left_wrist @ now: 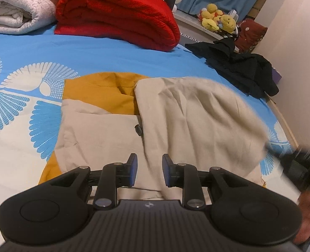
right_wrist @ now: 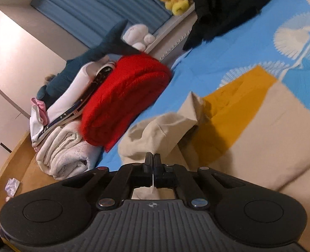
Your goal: Fold large clothes
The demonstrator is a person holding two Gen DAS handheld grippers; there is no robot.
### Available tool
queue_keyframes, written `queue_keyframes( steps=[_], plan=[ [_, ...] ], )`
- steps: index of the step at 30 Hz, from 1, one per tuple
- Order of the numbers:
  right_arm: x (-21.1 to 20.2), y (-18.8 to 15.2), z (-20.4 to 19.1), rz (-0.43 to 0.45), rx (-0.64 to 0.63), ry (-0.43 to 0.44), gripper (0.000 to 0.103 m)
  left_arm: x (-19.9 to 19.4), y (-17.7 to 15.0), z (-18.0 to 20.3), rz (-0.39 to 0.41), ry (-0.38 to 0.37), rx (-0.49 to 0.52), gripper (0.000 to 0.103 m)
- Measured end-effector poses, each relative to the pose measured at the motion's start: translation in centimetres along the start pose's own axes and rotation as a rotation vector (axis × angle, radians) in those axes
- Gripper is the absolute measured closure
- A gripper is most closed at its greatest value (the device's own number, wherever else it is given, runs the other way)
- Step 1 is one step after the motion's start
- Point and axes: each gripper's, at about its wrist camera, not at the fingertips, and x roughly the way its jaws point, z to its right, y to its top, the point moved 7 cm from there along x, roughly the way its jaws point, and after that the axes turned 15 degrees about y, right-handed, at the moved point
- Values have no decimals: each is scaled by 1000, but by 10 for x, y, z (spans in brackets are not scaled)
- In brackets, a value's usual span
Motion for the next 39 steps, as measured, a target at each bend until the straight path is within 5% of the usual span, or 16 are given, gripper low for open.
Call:
queue_keyframes(
  steps=[3, 6, 11, 14, 16, 20, 24, 29, 31, 34, 36, 39],
  plan=[
    [6, -31, 70, -164, 69, -363, 103, 3, -3, 1, -10, 8, 0, 75],
    [2, -32, 99, -157, 120, -469, 103, 6, -5, 5, -14, 5, 9, 75],
    [-3, 16, 23, 91, -138, -268, 99, 9, -7, 7, -13, 9, 17, 75],
    [26, 12, -9, 31, -195, -32, 81, 10, -7, 6, -18, 9, 12, 75],
    [51, -4, -4, -58, -153, 23, 78, 10, -7, 6, -19, 8, 12, 75],
    [99, -64, 52, -382, -114, -176, 78, 10, -6, 4, -21, 5, 8, 75],
    [91, -60, 42, -383, -156, -180, 78, 9, -2, 0, -23, 4, -3, 75],
    [63, -10, -4, -169, -297, -71, 75, 5, 0, -5, -18, 10, -5, 75],
    [61, 7, 16, -110, -290, -142, 69, 6, -3, -6, -28, 25, 7, 75],
    [66, -3, 94, -259, -120, -366, 69, 8, -6, -5, -35, 32, 18, 75],
    [55, -1, 111, -220, -20, -376, 74, 8, -6, -5, -35, 28, 19, 75],
    [52, 12, 78, -159, -153, -356, 72, 5, -4, -4, -27, 26, 18, 75]
  ],
)
